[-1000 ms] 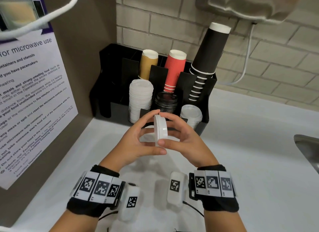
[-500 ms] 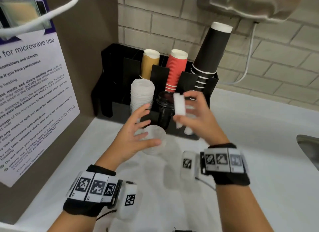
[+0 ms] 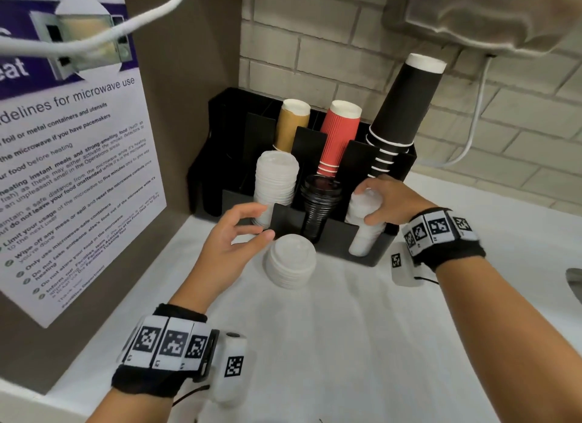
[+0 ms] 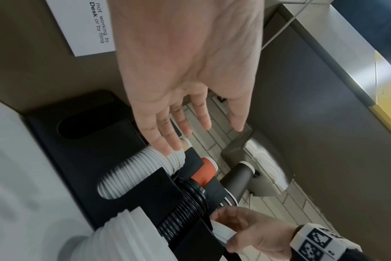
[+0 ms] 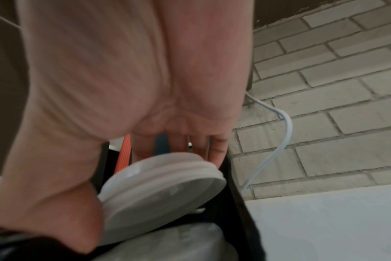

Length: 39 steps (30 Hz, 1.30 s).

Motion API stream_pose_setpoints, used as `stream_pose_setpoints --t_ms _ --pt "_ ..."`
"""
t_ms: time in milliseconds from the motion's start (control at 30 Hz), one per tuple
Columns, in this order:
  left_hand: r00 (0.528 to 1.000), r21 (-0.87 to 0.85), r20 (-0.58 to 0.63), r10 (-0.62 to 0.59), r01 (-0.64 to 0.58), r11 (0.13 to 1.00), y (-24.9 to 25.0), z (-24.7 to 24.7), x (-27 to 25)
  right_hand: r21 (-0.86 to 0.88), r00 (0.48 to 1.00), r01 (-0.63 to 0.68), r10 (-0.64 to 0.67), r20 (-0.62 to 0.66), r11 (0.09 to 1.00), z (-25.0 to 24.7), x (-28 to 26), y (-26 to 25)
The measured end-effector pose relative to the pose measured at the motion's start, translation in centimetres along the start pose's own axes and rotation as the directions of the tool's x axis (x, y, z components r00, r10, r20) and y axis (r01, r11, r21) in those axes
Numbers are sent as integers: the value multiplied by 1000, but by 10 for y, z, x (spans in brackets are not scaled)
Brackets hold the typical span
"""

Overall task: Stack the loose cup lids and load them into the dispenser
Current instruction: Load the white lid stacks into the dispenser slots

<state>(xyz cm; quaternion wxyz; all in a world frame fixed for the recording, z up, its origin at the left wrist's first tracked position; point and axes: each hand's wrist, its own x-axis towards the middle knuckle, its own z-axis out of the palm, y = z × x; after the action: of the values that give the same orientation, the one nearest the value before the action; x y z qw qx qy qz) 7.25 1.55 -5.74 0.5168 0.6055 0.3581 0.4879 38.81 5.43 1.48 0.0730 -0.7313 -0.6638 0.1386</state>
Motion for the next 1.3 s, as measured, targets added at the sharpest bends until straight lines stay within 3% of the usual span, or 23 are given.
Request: stream_pose_setpoints --t_ms 200,533,667,733,833,900,1300 --pt "1000 24 -13 -18 18 1000 -3 2 1 -11 1000 14 -14 1 1000 16 -5 5" --pt "1000 71 -20 -3 5 997 2 4 1 -243 990 -30 -4 -138 970 39 -29 1" --pt "999 61 -32 -3 5 998 2 2 1 -21 901 222 -213 -378 975 51 -48 -37" --pt "999 54 -39 -8 10 998 1 2 2 109 926 300 -262 -273 948 66 -52 -62" --pt "999 45 -43 -12 14 999 0 3 3 160 977 193 -204 56 968 92 -46 -90" --pt "999 41 -42 -14 16 999 -1 3 2 134 978 120 -140 156 984 105 -41 -100" --pt "998 31 -57 -18 20 999 -4 -4 -1 173 996 58 -70 59 983 122 -36 -108"
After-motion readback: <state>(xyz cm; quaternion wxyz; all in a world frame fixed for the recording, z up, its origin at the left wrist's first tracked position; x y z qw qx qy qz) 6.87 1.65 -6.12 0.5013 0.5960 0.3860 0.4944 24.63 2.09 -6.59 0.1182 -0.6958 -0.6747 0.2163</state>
